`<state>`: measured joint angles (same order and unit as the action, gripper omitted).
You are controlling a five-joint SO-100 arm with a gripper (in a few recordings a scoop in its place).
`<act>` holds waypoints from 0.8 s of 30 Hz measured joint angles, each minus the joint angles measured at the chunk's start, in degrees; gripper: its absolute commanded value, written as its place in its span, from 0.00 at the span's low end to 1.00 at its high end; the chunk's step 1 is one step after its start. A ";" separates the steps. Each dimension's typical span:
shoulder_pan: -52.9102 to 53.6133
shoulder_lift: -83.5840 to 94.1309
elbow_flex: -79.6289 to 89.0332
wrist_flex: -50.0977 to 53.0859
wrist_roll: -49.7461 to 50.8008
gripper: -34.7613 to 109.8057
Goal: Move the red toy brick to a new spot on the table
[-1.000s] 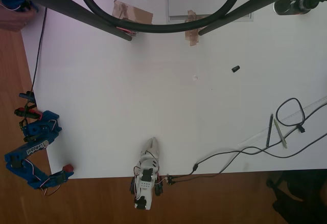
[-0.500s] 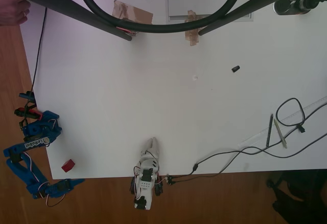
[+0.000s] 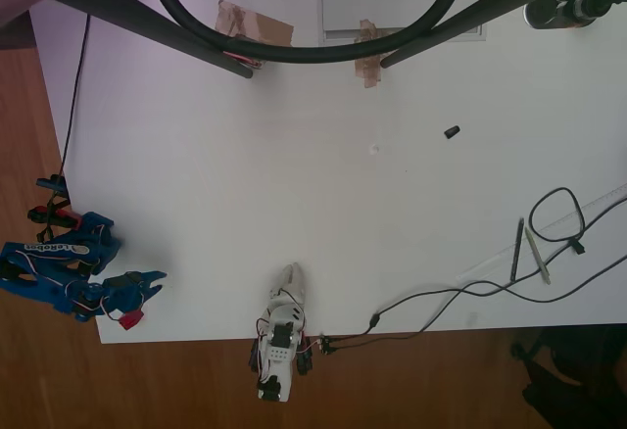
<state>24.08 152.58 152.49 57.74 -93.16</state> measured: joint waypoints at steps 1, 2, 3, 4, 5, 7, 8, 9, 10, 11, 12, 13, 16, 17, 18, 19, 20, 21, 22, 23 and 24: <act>-2.90 2.55 2.72 0.00 0.00 0.24; -5.54 5.27 5.54 0.00 0.00 0.24; -7.82 8.00 8.44 0.09 -0.18 0.24; -9.84 11.07 11.34 1.05 -0.53 0.24; -11.95 14.24 14.24 2.20 -0.79 0.24; -15.12 20.30 19.07 5.19 -0.88 0.24; -16.44 23.20 21.01 6.68 -0.79 0.24; -17.67 25.58 22.94 7.73 0.00 0.24; -18.81 27.86 24.79 8.70 0.62 0.24; -19.95 29.71 26.63 9.14 0.62 0.24; -20.48 31.29 28.12 10.72 0.09 0.24; -20.74 32.43 28.92 11.60 -0.09 0.24; -23.47 35.60 29.44 12.92 3.25 0.24; -24.26 36.30 29.71 13.36 3.96 0.24; -25.05 36.74 29.79 13.54 4.57 0.24; -25.75 36.91 29.88 13.62 4.92 0.24; -26.19 36.91 29.88 13.62 5.27 0.24; -26.37 36.91 29.88 13.62 5.63 0.24; -26.46 36.91 29.97 13.62 5.98 0.25; -26.46 36.91 30.06 13.62 6.33 0.26; -26.46 36.91 30.06 13.54 6.68 0.26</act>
<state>-2.37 189.49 182.55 71.28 -86.48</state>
